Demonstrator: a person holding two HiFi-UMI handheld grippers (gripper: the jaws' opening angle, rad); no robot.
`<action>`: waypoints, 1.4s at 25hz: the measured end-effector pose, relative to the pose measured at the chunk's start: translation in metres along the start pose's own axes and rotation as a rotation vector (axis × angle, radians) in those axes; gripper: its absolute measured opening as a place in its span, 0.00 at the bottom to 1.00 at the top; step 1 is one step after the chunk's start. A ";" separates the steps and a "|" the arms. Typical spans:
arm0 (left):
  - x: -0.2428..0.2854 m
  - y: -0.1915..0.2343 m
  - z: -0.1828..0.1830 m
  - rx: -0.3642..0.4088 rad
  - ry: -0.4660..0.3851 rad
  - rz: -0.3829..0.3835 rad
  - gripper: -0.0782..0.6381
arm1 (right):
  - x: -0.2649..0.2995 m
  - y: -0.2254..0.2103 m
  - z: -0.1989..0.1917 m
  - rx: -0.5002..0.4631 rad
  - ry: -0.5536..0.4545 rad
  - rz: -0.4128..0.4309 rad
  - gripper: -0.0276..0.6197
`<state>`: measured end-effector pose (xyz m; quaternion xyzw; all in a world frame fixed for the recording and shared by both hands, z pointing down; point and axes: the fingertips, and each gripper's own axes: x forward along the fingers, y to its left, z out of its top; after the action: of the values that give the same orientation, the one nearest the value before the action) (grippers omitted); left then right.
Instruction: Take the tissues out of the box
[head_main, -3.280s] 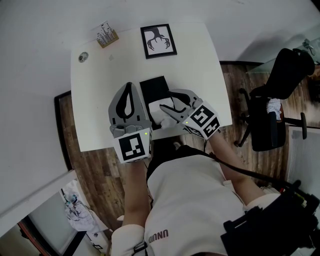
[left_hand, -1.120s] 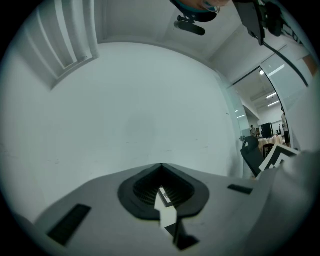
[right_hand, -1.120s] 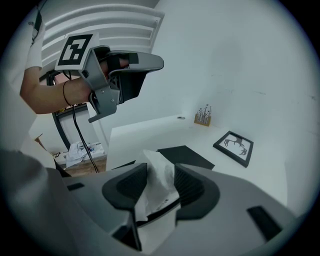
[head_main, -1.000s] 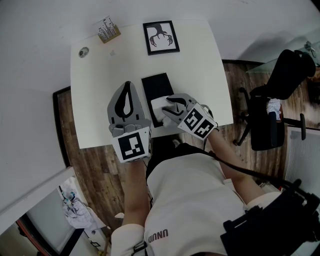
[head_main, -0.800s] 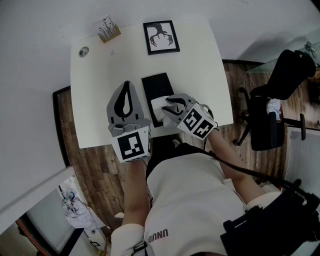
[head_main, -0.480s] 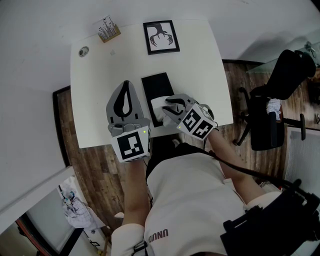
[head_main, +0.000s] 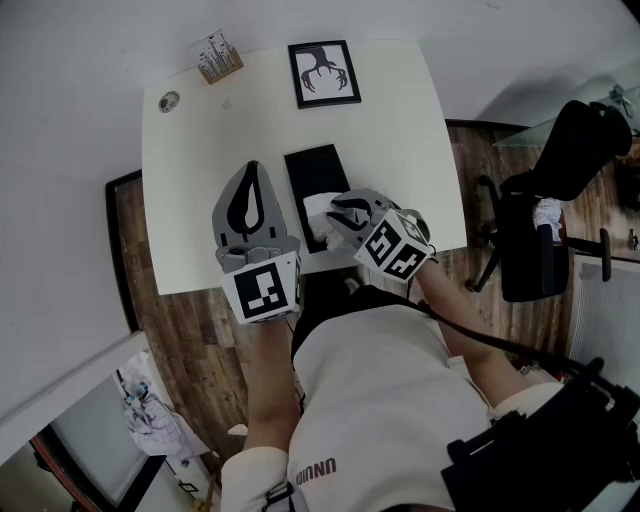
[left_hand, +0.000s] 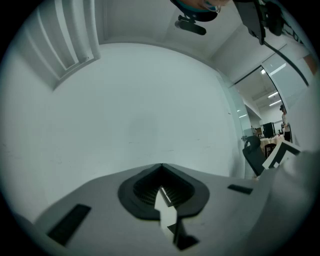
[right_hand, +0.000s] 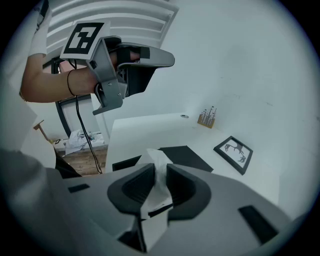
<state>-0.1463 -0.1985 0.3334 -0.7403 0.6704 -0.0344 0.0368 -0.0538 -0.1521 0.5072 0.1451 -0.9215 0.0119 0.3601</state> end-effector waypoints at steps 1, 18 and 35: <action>0.000 0.000 0.001 -0.023 0.002 0.005 0.13 | 0.000 0.000 0.000 0.000 0.000 0.001 0.18; -0.003 0.002 -0.001 0.008 -0.001 0.008 0.13 | -0.008 0.003 0.005 -0.010 -0.012 0.005 0.16; -0.008 0.004 -0.004 0.019 0.015 0.017 0.13 | -0.018 -0.007 0.016 -0.014 -0.039 -0.026 0.16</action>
<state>-0.1515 -0.1913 0.3372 -0.7339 0.6766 -0.0460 0.0388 -0.0495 -0.1564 0.4824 0.1548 -0.9264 -0.0019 0.3433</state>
